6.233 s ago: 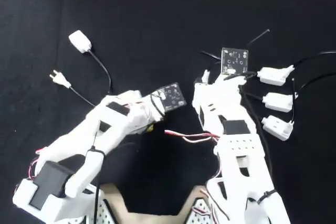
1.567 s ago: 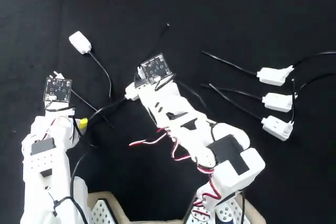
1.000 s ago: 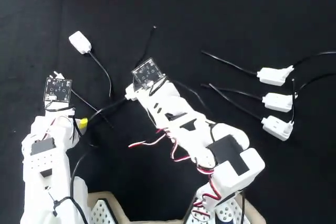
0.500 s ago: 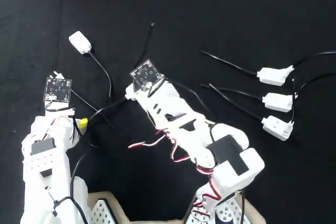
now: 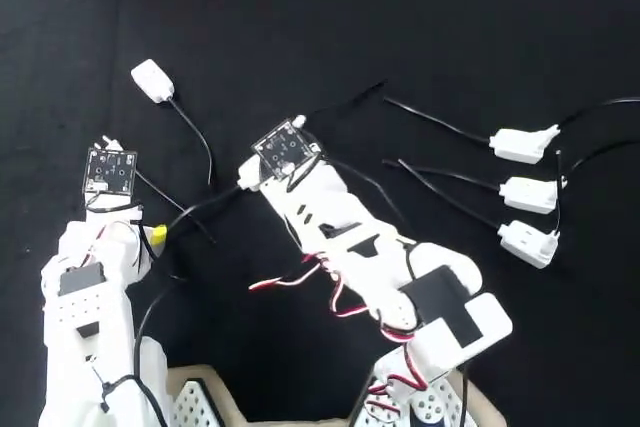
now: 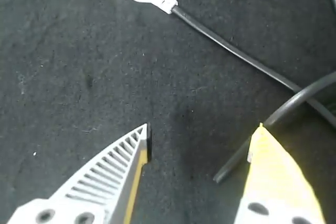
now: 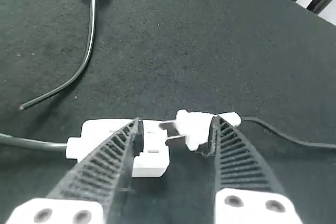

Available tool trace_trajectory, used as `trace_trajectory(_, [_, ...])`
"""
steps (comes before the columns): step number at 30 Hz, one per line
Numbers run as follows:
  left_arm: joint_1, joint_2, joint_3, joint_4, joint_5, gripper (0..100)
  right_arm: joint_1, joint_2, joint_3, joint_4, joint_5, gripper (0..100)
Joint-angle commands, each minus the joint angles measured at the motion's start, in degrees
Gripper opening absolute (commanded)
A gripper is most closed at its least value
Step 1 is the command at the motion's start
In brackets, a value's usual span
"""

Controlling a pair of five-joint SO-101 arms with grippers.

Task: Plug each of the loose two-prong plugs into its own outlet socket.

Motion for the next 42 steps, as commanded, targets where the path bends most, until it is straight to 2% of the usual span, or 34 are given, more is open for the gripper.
trace_trajectory(1, [0.0,-0.9,-0.1,-1.1,-0.3,30,-0.5,-2.5,-0.1,0.3,-2.4,19.8])
trace_trajectory(7, [0.0,-0.9,-0.1,-1.1,-0.3,30,-0.4,-2.9,0.0,0.4,-3.2,20.1])
trace_trajectory(10, [0.0,-0.8,-0.1,-1.2,-0.3,30,-0.3,-7.0,1.2,4.0,-3.3,20.0])
trace_trajectory(12, [0.0,-0.8,-0.1,-1.3,-0.3,30,0.3,-12.5,1.0,10.7,-5.8,20.1])
trace_trajectory(14, [0.0,-0.7,-0.1,-1.3,-0.3,30,2.3,-19.1,-1.8,21.3,-11.6,20.1])
trace_trajectory(17, [0.0,-0.8,-0.1,-1.3,-0.3,30,5.7,-25.4,-10.6,40.4,-18.8,20.1])
trace_trajectory(19, [0.1,-0.8,-0.1,-1.2,-0.3,30,6.2,-25.3,-17.6,49.7,-23.1,20.1])
trace_trajectory(27, [0.7,-0.8,-0.1,-1.1,-0.3,30,5.5,-6.8,-34.6,55.6,-33.9,20.2])
trace_trajectory(36, [0.7,-0.8,0.0,-1.1,-0.3,30,5.7,20.5,-69.0,78.1,-56.4,20.2])
trace_trajectory(42, [0.8,-1.1,0.6,-1.3,-0.3,30,5.7,27.5,-82.2,82.1,-62.8,20.2])
